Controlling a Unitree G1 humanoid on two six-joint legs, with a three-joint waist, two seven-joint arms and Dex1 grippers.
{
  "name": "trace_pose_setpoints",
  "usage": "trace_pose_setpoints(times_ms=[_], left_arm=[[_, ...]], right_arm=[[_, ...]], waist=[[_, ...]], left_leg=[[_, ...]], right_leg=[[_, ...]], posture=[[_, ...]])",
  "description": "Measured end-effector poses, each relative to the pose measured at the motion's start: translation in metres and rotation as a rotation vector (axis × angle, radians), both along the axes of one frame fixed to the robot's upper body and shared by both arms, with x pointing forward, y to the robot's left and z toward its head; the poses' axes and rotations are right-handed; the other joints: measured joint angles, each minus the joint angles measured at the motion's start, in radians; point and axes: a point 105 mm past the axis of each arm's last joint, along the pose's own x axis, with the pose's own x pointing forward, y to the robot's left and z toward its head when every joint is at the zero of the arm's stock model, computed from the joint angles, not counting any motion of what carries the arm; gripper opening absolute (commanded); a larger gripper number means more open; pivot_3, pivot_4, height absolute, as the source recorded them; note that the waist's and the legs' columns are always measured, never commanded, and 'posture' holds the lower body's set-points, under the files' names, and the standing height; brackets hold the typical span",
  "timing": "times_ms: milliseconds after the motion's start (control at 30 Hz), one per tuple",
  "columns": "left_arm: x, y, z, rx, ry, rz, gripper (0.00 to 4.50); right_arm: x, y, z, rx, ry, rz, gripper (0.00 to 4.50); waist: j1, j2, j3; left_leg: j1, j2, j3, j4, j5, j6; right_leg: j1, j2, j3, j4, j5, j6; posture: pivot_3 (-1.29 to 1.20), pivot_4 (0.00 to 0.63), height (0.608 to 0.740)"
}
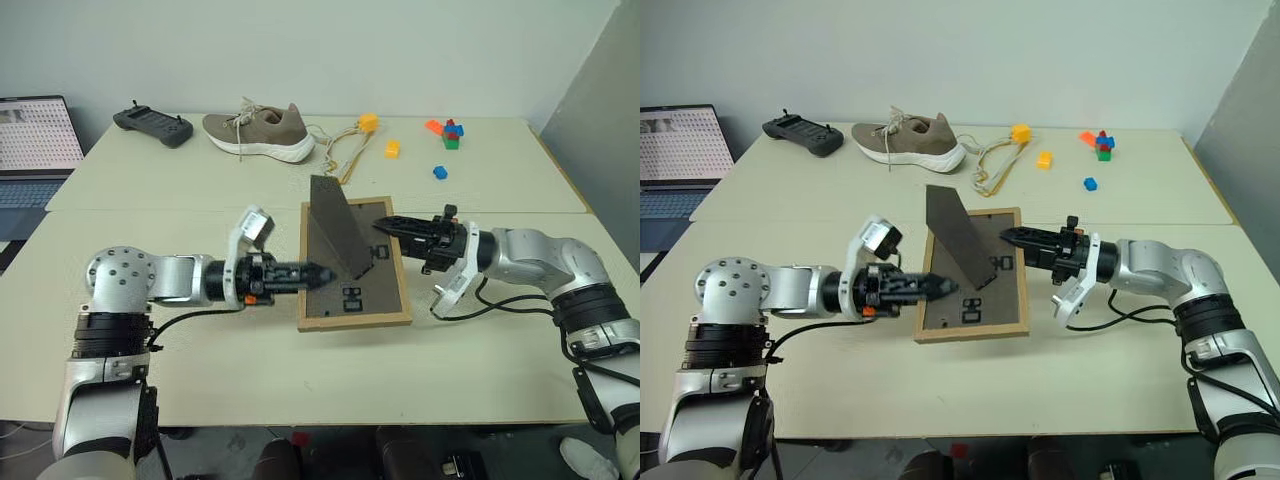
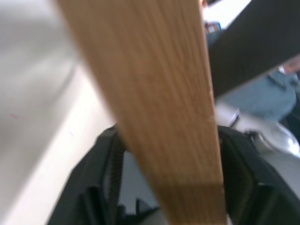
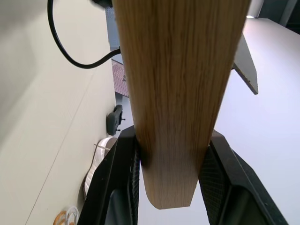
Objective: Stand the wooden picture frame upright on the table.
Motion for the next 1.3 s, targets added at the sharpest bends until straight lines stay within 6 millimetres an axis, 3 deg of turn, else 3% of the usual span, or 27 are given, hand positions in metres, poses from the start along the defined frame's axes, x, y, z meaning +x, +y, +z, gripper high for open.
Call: trace_pose_setpoints(times_ms=[67, 167, 233, 267, 333, 467, 633, 800, 900, 967, 1200, 1300], left_arm=[[0.011, 0.011, 0.002, -0.016, 0.002, 0.091, 3.89], [0.018, 0.027, 0.0, 0.052, -0.096, 0.251, 4.42], [0.025, 0.041, -0.002, 0.146, -0.193, 0.388, 4.5], [0.026, 0.047, 0.001, 0.216, -0.294, 0.465, 4.5], [0.025, 0.046, 0.008, 0.244, -0.367, 0.49, 4.5], [0.015, 0.038, 0.012, 0.435, -0.671, 0.524, 4.5], [0.014, 0.033, 0.007, 0.487, -0.817, 0.531, 4.5], [0.013, 0.034, -0.005, 0.504, -0.83, 0.522, 4.5], [0.013, 0.034, -0.007, 0.508, -0.83, 0.513, 4.5], [0.013, 0.034, -0.007, 0.508, -0.833, 0.512, 4.5], [0.02, 0.036, -0.012, 0.525, -0.828, 0.514, 4.5], [0.026, 0.037, -0.014, 0.524, -0.829, 0.512, 4.5]], right_arm=[[-0.001, -0.008, -0.002, 0.009, 0.029, -0.016, 1.32], [0.006, -0.014, -0.021, 0.057, 0.245, -0.089, 1.31], [0.017, -0.019, -0.037, 0.12, 0.5, -0.202, 1.31], [0.027, -0.018, -0.044, 0.218, 0.756, -0.257, 1.31], [0.031, -0.013, -0.043, 0.278, 0.912, -0.254, 1.31], [0.03, 0.005, -0.031, 0.405, 1.437, -0.134, 1.31], [0.034, 0.011, -0.044, 0.441, 1.806, -0.098, 1.31], [0.043, 0.008, -0.087, 0.425, 1.935, -0.205, 1.31], [0.044, 0.01, -0.091, 0.413, 1.91, -0.206, 1.31], [0.045, 0.01, -0.092, 0.41, 1.899, -0.209, 2.01], [0.047, 0.004, -0.098, 0.441, 1.916, -0.245, 3.5], [0.038, -0.006, -0.103, 0.447, 1.913, -0.265, 4.27]], waist=[[0.0, 0.0, 0.0], [-0.002, 0.0, 0.0], [-0.001, 0.0, 0.0], [-0.002, 0.0, 0.0], [0.0, 0.0, 0.0], [0.008, 0.0, 0.0], [0.027, 0.0, 0.0], [0.031, 0.0, 0.0], [0.03, 0.0, 0.0], [0.029, 0.0, 0.0], [0.028, 0.0, 0.0], [0.034, 0.0, 0.0]], left_leg=[[0.0, 0.0, 0.0, 0.0, 0.0, 0.0], [0.0, 0.002, 0.0, 0.0, 0.0, 0.0], [0.0, 0.003, 0.0, 0.0, 0.0, 0.0], [0.0, 0.004, -0.002, 0.0, 0.0, 0.0], [0.0, 0.003, -0.003, 0.0, 0.0, 0.0], [0.0, 0.002, -0.002, 0.0, 0.0, 0.0], [0.0, 0.001, 0.0, 0.0, -0.002, 0.003], [-0.001, 0.001, 0.001, 0.0, -0.002, 0.004], [-0.001, 0.002, 0.002, -0.001, -0.002, 0.004], [-0.001, 0.002, 0.002, -0.001, -0.002, 0.004], [-0.001, 0.002, 0.002, -0.001, -0.002, 0.004], [-0.001, 0.002, 0.001, -0.001, -0.002, 0.004]], right_leg=[[0.0, 0.0, 0.0, 0.0, 0.0, 0.0], [0.0, -0.001, 0.0, 0.0, 0.0, 0.0], [0.001, -0.002, 0.0, 0.0, 0.0, 0.0], [0.001, -0.004, 0.0, 0.001, 0.0, 0.0], [0.001, -0.003, -0.001, 0.001, 0.0, 0.0], [0.001, -0.001, -0.001, 0.0, 0.0, 0.0], [0.001, 0.0, -0.001, -0.001, 0.0, 0.0], [0.0, 0.0, -0.001, -0.003, 0.0, 0.0], [0.0, 0.0, -0.001, -0.002, 0.0, 0.0], [0.0, 0.001, -0.001, -0.001, 0.0, 0.0], [0.0, 0.001, -0.001, -0.001, 0.0, 0.0], [0.0, 0.001, -0.001, -0.001, 0.0, 0.0]], posture=[[0.0, 0.15, 0.74], [0.0, 0.15, 0.74], [0.0, 0.15, 0.74], [0.0, 0.15, 0.74], [0.0, 0.15, 0.74], [0.0, 0.15, 0.74], [0.0, 0.15, 0.74], [0.0, 0.15, 0.74], [0.0, 0.15, 0.74], [0.0, 0.15, 0.74], [0.0, 0.15, 0.74], [0.0, 0.15, 0.74]])
